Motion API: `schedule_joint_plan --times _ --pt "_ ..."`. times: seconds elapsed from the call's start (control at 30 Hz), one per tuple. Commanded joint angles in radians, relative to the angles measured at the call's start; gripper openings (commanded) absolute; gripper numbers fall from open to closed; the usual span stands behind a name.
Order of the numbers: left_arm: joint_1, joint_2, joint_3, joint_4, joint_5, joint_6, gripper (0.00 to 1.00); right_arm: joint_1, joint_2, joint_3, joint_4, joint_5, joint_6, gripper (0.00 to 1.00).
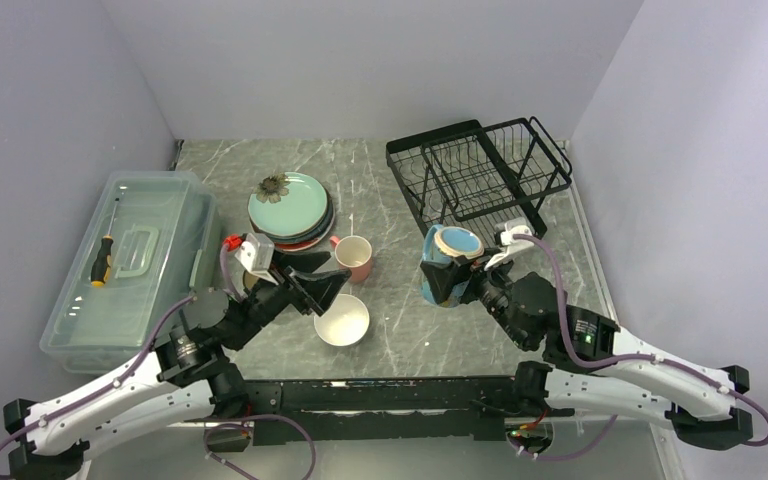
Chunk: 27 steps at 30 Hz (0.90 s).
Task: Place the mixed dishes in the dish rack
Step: Turn the cup upside down in the dish rack.
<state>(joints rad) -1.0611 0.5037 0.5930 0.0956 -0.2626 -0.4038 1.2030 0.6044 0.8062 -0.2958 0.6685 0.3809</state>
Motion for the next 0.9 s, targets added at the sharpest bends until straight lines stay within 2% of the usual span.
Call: schedule_joint_plan --times 0.0,0.33,0.47,0.6,0.67,0.87 --pt "-0.004 0.002 0.012 0.016 0.007 0.021 0.7 -0.002 -0.002 0.056 -0.03 0.14 -0.037 0.63" --pt "-0.004 -0.044 -0.006 -0.005 -0.017 0.028 0.7 -0.003 0.042 -0.049 -0.05 0.367 0.014 0.62" --pt "-0.004 -0.052 0.0 -0.024 -0.009 0.029 0.7 -0.011 0.061 -0.123 0.024 0.455 0.031 0.57" --pt "-0.004 -0.064 0.011 -0.05 0.003 0.03 0.69 -0.041 0.058 -0.2 0.133 0.532 0.02 0.57" --pt "-0.004 -0.073 0.013 -0.062 0.009 0.028 0.69 -0.072 0.051 -0.257 0.233 0.534 -0.029 0.57" --pt "-0.004 -0.114 0.009 -0.093 0.008 0.027 0.69 -0.247 0.042 -0.375 0.454 0.353 -0.067 0.57"
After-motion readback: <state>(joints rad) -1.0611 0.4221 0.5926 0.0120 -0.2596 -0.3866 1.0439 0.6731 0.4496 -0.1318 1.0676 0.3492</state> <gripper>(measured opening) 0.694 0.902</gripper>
